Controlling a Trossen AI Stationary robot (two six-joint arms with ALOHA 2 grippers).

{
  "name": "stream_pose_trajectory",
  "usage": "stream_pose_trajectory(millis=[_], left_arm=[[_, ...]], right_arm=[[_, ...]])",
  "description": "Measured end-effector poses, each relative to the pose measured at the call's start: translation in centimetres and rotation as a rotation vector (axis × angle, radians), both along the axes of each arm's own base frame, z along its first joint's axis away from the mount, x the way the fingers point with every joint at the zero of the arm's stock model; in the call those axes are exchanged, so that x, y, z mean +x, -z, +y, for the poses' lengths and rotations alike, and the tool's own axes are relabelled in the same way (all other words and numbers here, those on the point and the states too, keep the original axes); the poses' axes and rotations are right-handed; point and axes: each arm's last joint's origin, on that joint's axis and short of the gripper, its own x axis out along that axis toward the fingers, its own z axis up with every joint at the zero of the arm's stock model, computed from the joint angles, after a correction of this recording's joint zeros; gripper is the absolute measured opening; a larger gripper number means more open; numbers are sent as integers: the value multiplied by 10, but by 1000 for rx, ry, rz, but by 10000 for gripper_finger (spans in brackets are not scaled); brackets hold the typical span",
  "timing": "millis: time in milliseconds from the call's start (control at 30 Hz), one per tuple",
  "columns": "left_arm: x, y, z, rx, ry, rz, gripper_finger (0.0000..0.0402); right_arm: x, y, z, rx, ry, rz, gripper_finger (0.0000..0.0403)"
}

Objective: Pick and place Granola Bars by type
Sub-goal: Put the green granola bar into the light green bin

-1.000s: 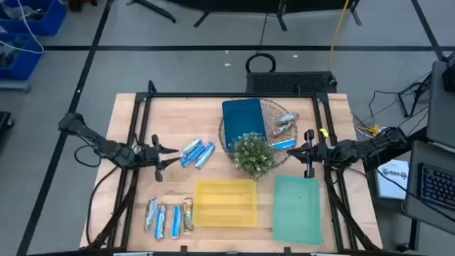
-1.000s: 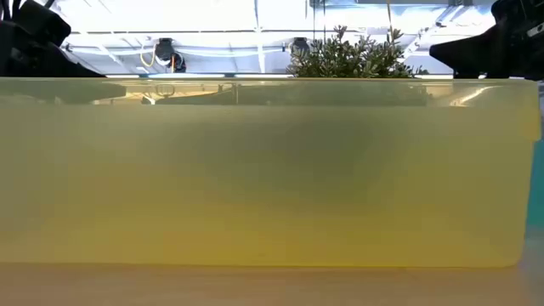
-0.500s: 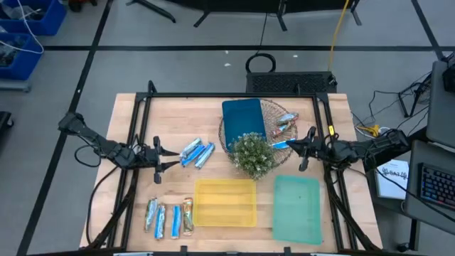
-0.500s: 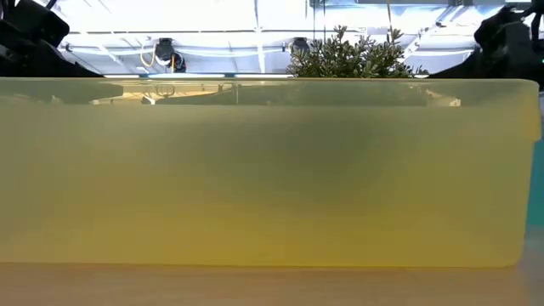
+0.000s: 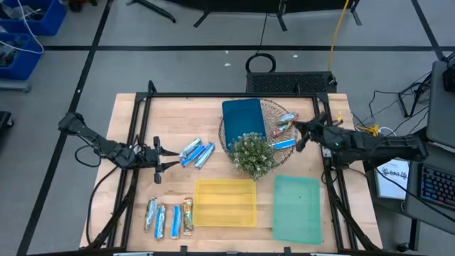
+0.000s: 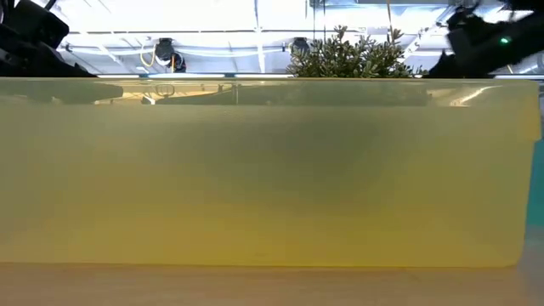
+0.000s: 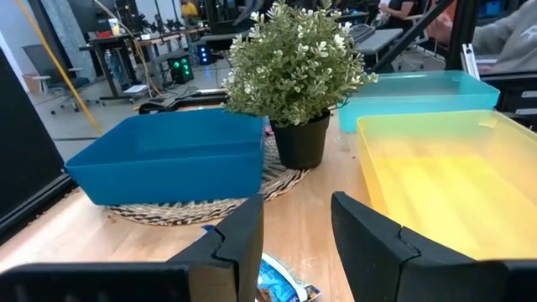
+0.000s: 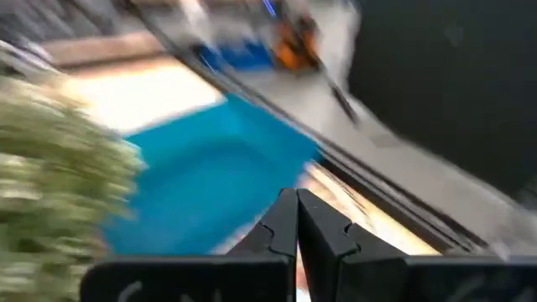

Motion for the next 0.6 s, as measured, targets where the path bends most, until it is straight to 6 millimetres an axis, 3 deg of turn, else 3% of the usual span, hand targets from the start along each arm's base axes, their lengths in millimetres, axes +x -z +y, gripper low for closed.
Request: stream_pose_trajectory(millis=[100,267,400,600], left_arm=[[0,0,0,6,-6,1,145],[0,0,0,6,-8,0,145],[0,0,1,27,-27,1,145],[0,0,2,28,-49,-1,145]], right_arm=[[6,-27,-14,58,113,132,0],[28,-43,-43,228,66,340,0],[43,-39,-72,249,61,443,0],[53,-8,-109,407,30,554,0]])
